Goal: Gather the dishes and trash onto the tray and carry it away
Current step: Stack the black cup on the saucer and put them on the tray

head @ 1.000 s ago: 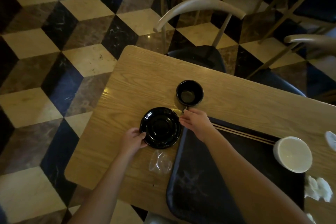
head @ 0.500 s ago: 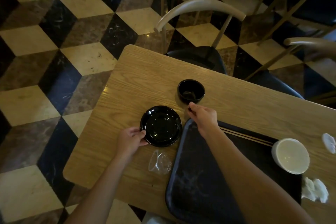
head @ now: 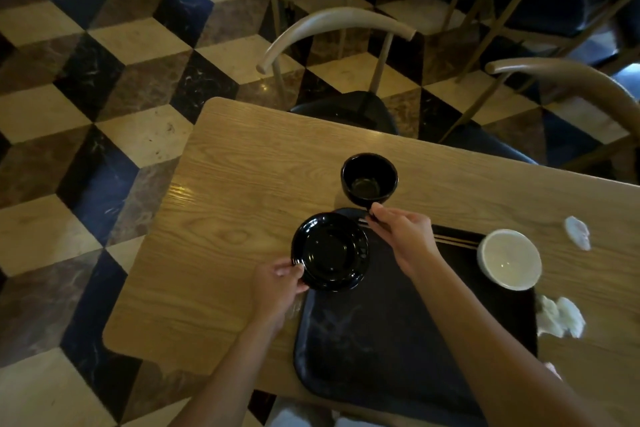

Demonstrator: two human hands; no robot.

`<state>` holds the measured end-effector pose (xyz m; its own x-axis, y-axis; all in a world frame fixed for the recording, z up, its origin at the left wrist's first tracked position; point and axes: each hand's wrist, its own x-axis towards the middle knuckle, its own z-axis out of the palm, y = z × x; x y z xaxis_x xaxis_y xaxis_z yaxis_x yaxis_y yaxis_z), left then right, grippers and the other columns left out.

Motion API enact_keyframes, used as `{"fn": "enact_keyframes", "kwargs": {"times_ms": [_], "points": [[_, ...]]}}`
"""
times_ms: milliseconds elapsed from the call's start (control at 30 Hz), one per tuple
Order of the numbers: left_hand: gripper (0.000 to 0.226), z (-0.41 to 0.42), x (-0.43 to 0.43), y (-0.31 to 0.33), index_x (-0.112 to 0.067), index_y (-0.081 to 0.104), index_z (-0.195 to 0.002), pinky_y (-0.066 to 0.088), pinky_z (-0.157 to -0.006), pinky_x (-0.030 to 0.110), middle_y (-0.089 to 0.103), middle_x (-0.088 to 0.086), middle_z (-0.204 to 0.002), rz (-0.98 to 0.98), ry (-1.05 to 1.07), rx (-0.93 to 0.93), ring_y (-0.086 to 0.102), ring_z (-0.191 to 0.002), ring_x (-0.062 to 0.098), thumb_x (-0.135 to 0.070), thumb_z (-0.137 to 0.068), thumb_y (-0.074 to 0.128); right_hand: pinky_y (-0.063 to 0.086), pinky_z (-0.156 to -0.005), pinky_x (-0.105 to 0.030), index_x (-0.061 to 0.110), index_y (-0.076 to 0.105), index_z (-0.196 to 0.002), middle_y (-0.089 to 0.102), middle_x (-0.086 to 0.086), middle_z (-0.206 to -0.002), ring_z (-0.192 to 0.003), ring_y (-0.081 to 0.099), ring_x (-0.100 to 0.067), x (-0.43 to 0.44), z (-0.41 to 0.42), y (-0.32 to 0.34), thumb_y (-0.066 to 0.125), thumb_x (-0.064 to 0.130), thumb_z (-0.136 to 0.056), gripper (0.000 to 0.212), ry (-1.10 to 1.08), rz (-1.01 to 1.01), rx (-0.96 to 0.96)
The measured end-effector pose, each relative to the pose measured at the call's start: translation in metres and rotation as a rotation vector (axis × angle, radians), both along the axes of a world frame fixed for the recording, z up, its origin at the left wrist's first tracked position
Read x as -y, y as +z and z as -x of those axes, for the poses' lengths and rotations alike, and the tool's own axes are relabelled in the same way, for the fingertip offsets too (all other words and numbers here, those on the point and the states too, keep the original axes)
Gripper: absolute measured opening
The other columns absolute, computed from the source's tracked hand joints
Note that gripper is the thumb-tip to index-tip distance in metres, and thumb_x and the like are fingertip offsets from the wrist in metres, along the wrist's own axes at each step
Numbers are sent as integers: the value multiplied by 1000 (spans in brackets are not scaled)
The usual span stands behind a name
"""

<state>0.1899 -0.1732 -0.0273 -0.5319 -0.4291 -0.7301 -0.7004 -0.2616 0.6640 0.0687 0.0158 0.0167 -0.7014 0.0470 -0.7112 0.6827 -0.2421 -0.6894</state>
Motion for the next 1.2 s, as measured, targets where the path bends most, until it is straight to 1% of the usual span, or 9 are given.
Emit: {"fn": "enact_keyframes", "kwargs": {"times_ms": [233, 400, 467, 533, 567, 767, 900, 1033, 1200], "points": [[16, -13, -43, -11, -1, 66, -102, 59, -54, 22, 70, 9, -86, -5, 105, 63, 73, -75, 27, 2, -87, 70, 57, -95, -40, -6, 74, -99, 75, -18, -105, -103, 73, -26, -50, -45, -3, 74, 5, -87, 17, -60, 4, 7], [17, -17, -61, -18, -9, 67, -95, 56, -52, 17, 73, 8, -96, -135, 300, 92, 73, -91, 30, 4, -85, 72, 56, -96, -40, -5, 75, -100, 77, -16, -103, -102, 74, -23, -63, -83, -18, 72, 7, -88, 17, -45, 30, 37], [20, -17, -67, -21, -9, 68, -103, 60, -72, 24, 73, 8, -100, -209, 364, 100, 73, -93, 26, 4, -89, 66, 56, -97, -41, -5, 75, -101, 77, -15, -104, -103, 73, -23, -61, -96, -25, 72, 8, -88, 18, -39, 38, 51], [27, -19, -73, -21, -10, 69, -114, 46, -104, 39, 75, 6, -99, -270, 415, 112, 72, -91, 20, 3, -93, 59, 56, -97, -40, -4, 75, -101, 76, -14, -105, -104, 73, -22, -56, -108, -30, 71, 8, -89, 18, -28, 39, 62], [29, -19, -75, -22, -11, 69, -116, 37, -108, 41, 76, 5, -100, -278, 435, 116, 72, -92, 17, 2, -93, 58, 56, -97, -40, -3, 75, -102, 77, -14, -104, -103, 73, -21, -52, -112, -33, 71, 8, -89, 18, -29, 39, 64], [21, -21, -86, -23, -6, 67, -115, 47, -91, 30, 76, 12, -102, -311, 394, 198, 74, -91, 20, -7, -96, 58, 56, -97, -38, -2, 76, -101, 78, -12, -99, -100, 74, -19, -31, -133, -49, 70, 7, -90, 16, -42, 80, 54], [19, -15, -80, -27, -3, 69, -109, 53, -69, 27, 76, 13, -96, -224, 372, 137, 75, -86, 22, -1, -91, 64, 56, -96, -36, 0, 77, -102, 79, -10, -98, -100, 74, -18, -20, -136, -57, 69, 8, -91, 15, -40, 77, 49], [19, -8, -72, -30, -3, 68, -110, 50, -76, 29, 75, 14, -100, -211, 340, 125, 75, -92, 26, -2, -91, 66, 56, -94, -34, 6, 79, -99, 79, -8, -96, -99, 74, -16, -8, -134, -63, 71, 11, -90, 12, -11, 56, 56], [10, -1, -64, -37, -8, 70, -95, 61, -78, 33, 75, 18, -95, -155, 287, 108, 76, -86, 26, -1, -87, 71, 57, -95, -40, 8, 79, -104, 79, -1, -96, -94, 75, -12, -1, -117, -76, 77, 22, -86, 22, 138, -77, 121]]}}
